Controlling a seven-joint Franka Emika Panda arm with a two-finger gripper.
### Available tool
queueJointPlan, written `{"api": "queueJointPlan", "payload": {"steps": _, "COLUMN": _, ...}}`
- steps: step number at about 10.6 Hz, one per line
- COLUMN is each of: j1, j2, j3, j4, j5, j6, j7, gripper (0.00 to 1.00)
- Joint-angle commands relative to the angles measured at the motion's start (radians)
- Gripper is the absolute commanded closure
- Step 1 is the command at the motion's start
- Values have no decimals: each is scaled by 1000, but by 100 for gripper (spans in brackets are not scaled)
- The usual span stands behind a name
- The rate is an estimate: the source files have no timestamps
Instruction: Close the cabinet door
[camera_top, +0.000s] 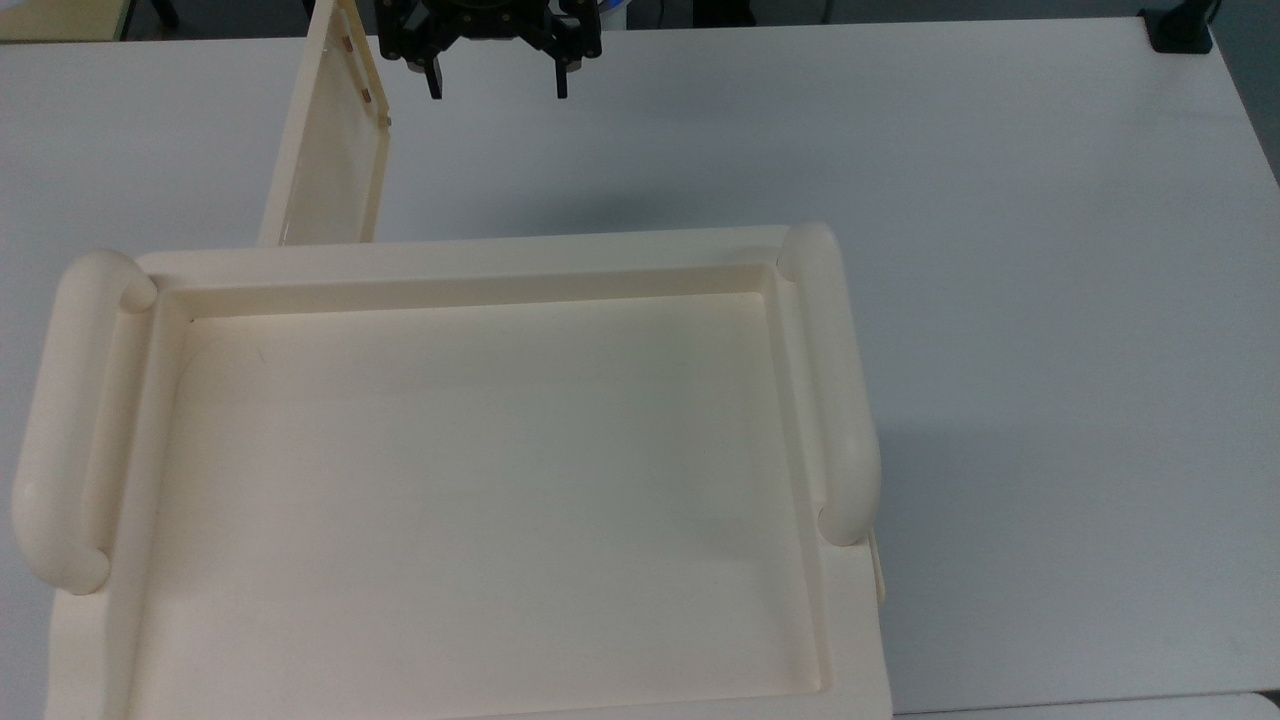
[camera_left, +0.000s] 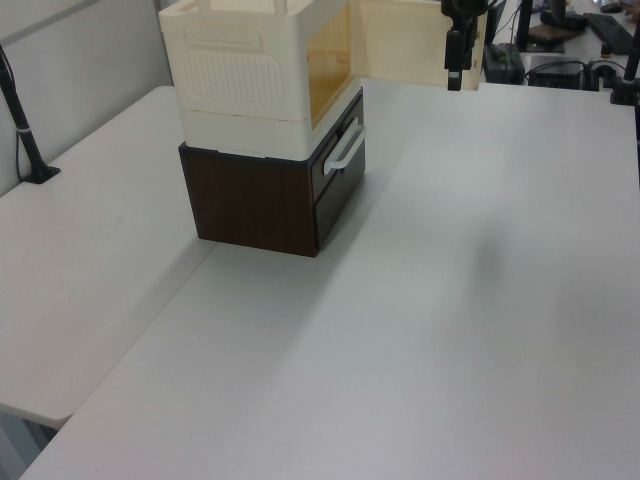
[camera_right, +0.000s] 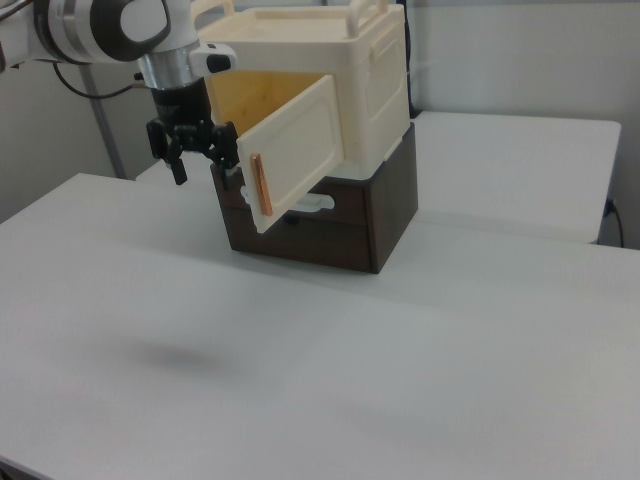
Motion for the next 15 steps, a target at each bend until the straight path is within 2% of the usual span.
{"api": "queueJointPlan", "payload": {"steps": 1, "j1": -1, "j2": -35, "j3": -3, "j4": -52, "j5": -18, "j6": 12, "j7": 12, "gripper": 0}}
{"api": "queueJointPlan", "payload": {"steps": 4, "j1": -2, "j2": -35, "j3": -1, "j4": -49, "j5": -18, "j6": 10, "j7": 10, "gripper": 0}}
{"api": "queueJointPlan", "payload": {"steps": 5, "j1": -2, "j2": -35, "j3": -1, "j4": -49, "j5": -18, "j6": 9, "j7": 7, "gripper": 3}}
{"api": "queueJointPlan", "payload": {"steps": 7, "j1": -2, "j2": -36, "j3": -1, "j4": -46, "j5": -17, "j6": 9, "j7": -5, "gripper": 66}}
{"api": "queueJointPlan", "payload": {"steps": 8, "j1": -1, "j2": -36, "j3": -1, "j4": -44, "j5": -17, "j6": 7, "j7": -5, "gripper": 91}}
{"api": "queueJointPlan", "payload": {"steps": 9, "j1": 5, "j2": -36, "j3": -1, "j4": -44, "j5": -17, "j6": 9, "j7": -5, "gripper": 100}}
{"api": "queueJointPlan", "payload": {"steps": 11, "j1": 8, "j2": -39, "j3": 6, "j4": -24, "j5": -11, "j6": 9, "j7": 5, "gripper": 100}}
{"api": "queueJointPlan", "payload": {"steps": 15, "j1": 7, "j2": -48, "j3": 5, "j4": 140, "j5": 28, "j6": 9, "j7": 76, "gripper": 100}}
